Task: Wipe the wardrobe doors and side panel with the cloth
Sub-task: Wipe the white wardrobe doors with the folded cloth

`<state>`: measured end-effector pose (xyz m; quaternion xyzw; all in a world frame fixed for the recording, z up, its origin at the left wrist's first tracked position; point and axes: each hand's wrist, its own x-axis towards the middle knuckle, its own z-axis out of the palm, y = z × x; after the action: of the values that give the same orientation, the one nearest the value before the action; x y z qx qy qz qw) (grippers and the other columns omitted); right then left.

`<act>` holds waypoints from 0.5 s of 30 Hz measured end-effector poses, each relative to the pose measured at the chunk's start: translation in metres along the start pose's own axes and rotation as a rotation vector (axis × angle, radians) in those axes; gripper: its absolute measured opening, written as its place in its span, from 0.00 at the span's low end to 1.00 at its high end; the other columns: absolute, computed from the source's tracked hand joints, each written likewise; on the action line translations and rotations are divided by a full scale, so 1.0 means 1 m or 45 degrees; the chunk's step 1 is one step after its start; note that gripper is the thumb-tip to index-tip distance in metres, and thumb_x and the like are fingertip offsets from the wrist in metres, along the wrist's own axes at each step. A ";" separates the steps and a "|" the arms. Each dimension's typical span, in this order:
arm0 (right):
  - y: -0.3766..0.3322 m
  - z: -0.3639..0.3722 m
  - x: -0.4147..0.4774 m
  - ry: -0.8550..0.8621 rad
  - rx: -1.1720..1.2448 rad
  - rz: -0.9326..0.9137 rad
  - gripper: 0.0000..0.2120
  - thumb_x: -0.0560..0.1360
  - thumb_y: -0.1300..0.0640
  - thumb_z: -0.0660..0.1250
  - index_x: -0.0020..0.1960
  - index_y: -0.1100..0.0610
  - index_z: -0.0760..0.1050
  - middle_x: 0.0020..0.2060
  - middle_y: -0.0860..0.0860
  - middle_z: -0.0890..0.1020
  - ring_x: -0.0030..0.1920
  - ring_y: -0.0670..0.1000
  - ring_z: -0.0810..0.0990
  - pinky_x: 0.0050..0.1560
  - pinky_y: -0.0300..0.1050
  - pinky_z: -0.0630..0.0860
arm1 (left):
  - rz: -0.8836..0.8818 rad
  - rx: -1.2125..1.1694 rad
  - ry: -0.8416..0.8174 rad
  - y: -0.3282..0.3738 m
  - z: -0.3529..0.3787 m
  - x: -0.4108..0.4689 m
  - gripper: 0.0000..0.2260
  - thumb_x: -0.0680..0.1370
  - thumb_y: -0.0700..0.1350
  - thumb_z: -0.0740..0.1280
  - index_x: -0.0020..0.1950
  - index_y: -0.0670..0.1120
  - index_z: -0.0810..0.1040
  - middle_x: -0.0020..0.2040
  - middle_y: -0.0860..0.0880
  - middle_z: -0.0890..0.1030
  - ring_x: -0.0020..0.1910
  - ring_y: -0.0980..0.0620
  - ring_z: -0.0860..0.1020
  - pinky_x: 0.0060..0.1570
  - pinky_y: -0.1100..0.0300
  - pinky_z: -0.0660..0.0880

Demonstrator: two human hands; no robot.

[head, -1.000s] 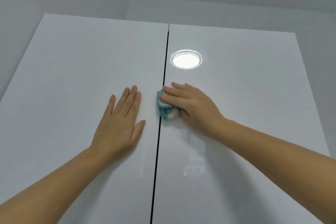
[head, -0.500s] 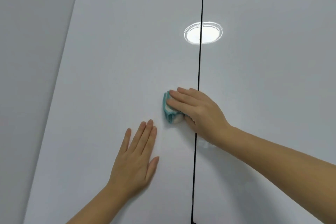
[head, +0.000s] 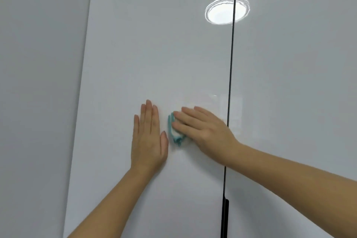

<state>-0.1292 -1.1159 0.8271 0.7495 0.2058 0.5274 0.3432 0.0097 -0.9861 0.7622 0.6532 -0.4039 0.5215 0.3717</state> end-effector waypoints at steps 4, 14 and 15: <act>0.024 0.002 0.012 -0.040 -0.055 -0.200 0.16 0.82 0.62 0.55 0.59 0.57 0.81 0.62 0.54 0.80 0.62 0.58 0.78 0.64 0.54 0.70 | -0.043 0.062 0.040 -0.017 -0.006 0.007 0.29 0.78 0.44 0.49 0.78 0.37 0.49 0.79 0.42 0.50 0.79 0.46 0.48 0.77 0.49 0.44; -0.039 0.037 0.041 0.169 0.047 0.072 0.13 0.79 0.64 0.59 0.55 0.60 0.81 0.58 0.58 0.81 0.58 0.60 0.80 0.61 0.53 0.70 | -0.021 -0.252 0.180 -0.056 -0.030 0.014 0.23 0.81 0.42 0.50 0.76 0.40 0.61 0.76 0.50 0.61 0.76 0.54 0.59 0.74 0.60 0.56; -0.058 0.040 0.025 0.097 0.084 -0.092 0.13 0.80 0.66 0.59 0.54 0.60 0.81 0.58 0.57 0.81 0.58 0.59 0.79 0.61 0.52 0.71 | -0.061 -0.232 0.168 -0.062 -0.033 0.014 0.23 0.81 0.42 0.49 0.77 0.40 0.59 0.77 0.51 0.59 0.77 0.55 0.57 0.75 0.60 0.53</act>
<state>-0.0801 -1.0717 0.7924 0.7319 0.2628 0.5358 0.3291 0.0555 -0.9337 0.7779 0.5904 -0.4088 0.5154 0.4677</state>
